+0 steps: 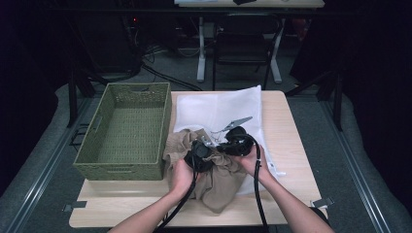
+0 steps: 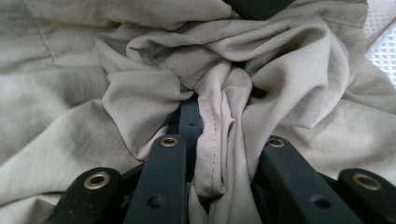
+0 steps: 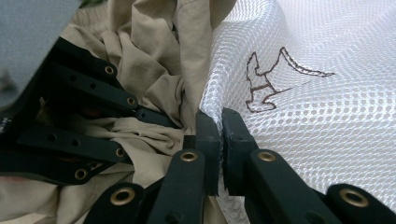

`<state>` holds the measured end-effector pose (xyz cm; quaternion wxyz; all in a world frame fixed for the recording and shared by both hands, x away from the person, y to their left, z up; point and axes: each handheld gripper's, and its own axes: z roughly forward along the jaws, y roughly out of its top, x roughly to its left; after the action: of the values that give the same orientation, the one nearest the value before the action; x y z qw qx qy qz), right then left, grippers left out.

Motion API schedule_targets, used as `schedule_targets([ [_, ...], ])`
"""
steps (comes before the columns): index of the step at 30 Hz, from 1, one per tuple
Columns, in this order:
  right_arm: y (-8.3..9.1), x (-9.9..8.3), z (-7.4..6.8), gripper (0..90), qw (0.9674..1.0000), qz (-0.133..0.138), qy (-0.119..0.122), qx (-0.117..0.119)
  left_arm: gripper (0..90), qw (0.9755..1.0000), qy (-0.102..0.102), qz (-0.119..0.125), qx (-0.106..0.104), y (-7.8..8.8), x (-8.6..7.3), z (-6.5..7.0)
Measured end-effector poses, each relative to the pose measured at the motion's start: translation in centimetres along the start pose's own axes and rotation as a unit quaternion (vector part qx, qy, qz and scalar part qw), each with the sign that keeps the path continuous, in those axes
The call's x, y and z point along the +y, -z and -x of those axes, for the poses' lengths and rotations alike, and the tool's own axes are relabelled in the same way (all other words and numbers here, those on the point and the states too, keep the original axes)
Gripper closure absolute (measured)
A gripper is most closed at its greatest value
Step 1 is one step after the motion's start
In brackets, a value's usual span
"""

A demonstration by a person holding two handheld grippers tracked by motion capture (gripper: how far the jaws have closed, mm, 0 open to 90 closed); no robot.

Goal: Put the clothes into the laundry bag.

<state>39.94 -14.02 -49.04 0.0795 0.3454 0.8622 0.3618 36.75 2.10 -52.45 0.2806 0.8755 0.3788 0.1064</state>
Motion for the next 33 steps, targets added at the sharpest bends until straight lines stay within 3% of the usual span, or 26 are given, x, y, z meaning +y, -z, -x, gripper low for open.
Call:
schedule_targets([
  [5, 0.2, -0.1, 0.4, 87.3, 1.0, 0.005, -0.006, -0.002, 62.1, 0.9997, -0.02, -0.004, -0.013, 1.2, 0.3, -0.1],
  [11, 0.5, 0.0, 0.6, 87.3, 0.9999, 0.01, -0.008, -0.004, 41.5, 0.9988, -0.032, 0.011, -0.034, 3.6, 0.3, 0.2],
  [13, 0.5, 0.0, 0.7, 87.3, 0.9999, 0.01, -0.01, -0.003, 31.9, 0.9984, -0.04, 0.011, -0.038, 4.0, 0.3, 0.5],
  [17, 0.5, 0.0, 0.7, 87.3, 0.9999, 0.009, -0.01, -0.004, 26.9, 0.9966, -0.055, -0.002, -0.06, 3.5, 0.2, 1.0],
  [19, 0.5, 0.0, 0.7, 87.3, 0.9999, 0.009, -0.009, -0.003, 28.2, 0.9954, -0.066, -0.015, -0.068, 2.5, 0.0, 1.2],
  [22, 0.4, -0.1, 0.7, 87.3, 0.9999, 0.005, -0.01, -0.001, 38.6, 0.996, -0.063, -0.026, -0.058, 1.2, -0.3, 1.3],
  [25, 0.3, -0.1, 0.7, 87.3, 0.9999, 0.004, -0.014, 0.002, 61.9, 0.9971, -0.052, -0.023, -0.051, 0.5, -0.5, 0.9],
  [28, 0.3, -0.1, 0.6, 87.4, 0.9999, 0.005, -0.013, 0.005, 77.9, 0.9981, -0.044, -0.013, -0.042, 0.3, -0.5, 0.6],
  [31, 0.6, 0.1, 0.2, 87.4, 0.9998, 0.013, -0.013, 0.008, 81.2, 0.9994, -0.021, 0.022, -0.017, 0.9, -0.5, 0.5],
  [33, 0.9, 0.3, 0.0, 87.4, 0.9996, 0.023, -0.013, 0.011, 81.6, 0.999, 0.0, 0.045, -0.003, 1.4, -0.4, 0.4],
])
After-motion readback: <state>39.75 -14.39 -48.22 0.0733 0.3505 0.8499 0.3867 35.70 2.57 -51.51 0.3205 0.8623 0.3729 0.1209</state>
